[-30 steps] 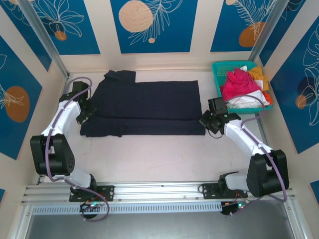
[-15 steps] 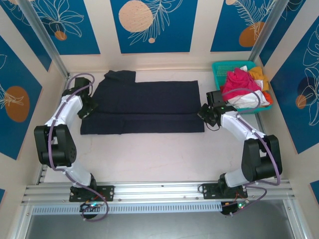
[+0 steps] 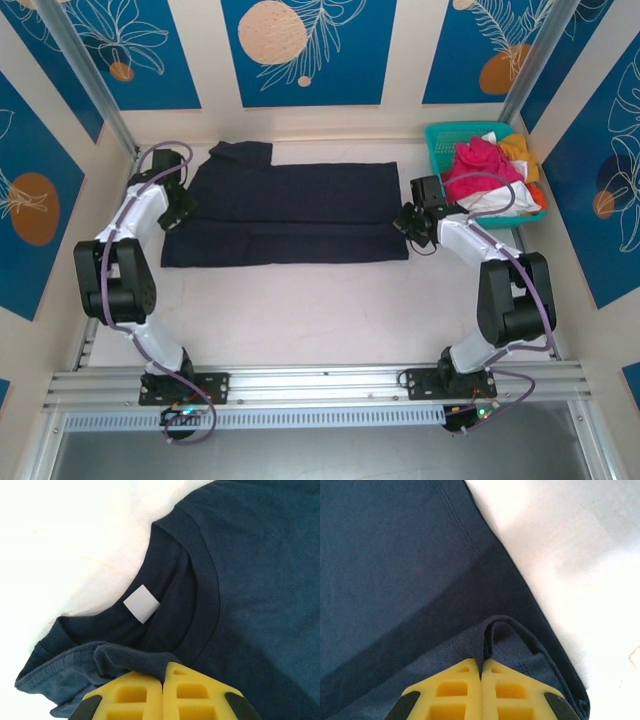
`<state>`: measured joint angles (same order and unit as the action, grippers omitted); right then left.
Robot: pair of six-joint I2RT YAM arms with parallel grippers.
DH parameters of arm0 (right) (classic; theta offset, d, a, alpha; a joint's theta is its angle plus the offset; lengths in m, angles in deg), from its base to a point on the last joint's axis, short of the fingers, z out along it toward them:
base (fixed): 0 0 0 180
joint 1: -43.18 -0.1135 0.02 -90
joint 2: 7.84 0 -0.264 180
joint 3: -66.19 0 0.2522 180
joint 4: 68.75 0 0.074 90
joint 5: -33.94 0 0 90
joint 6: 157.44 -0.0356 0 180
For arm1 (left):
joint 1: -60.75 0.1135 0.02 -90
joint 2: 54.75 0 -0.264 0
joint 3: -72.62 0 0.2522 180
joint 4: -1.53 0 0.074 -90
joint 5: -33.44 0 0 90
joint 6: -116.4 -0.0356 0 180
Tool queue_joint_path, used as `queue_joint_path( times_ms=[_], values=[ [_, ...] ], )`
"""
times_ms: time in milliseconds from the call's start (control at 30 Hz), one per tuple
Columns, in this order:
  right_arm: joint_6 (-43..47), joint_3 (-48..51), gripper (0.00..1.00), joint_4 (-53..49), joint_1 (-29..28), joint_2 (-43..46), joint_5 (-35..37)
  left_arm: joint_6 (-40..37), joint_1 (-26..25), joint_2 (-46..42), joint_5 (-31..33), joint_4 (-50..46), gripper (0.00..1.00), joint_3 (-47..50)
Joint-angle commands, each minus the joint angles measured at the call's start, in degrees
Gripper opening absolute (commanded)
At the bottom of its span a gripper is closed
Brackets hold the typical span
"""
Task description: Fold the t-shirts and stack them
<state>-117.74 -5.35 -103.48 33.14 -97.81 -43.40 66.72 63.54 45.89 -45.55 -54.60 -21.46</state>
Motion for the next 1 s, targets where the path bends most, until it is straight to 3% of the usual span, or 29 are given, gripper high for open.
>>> queue_joint_path(
  times_ms=[0,967],
  values=[
    [0.4,-2.1,0.0,0.5,0.7,-1.3,0.4,-0.5,0.8,0.9,2.0,0.8,0.0,-1.9],
    [-0.2,-4.2,0.0,1.8,1.4,-7.6,0.1,-0.6,0.8,7.4,1.6,3.6,0.0,-4.6]
  ],
)
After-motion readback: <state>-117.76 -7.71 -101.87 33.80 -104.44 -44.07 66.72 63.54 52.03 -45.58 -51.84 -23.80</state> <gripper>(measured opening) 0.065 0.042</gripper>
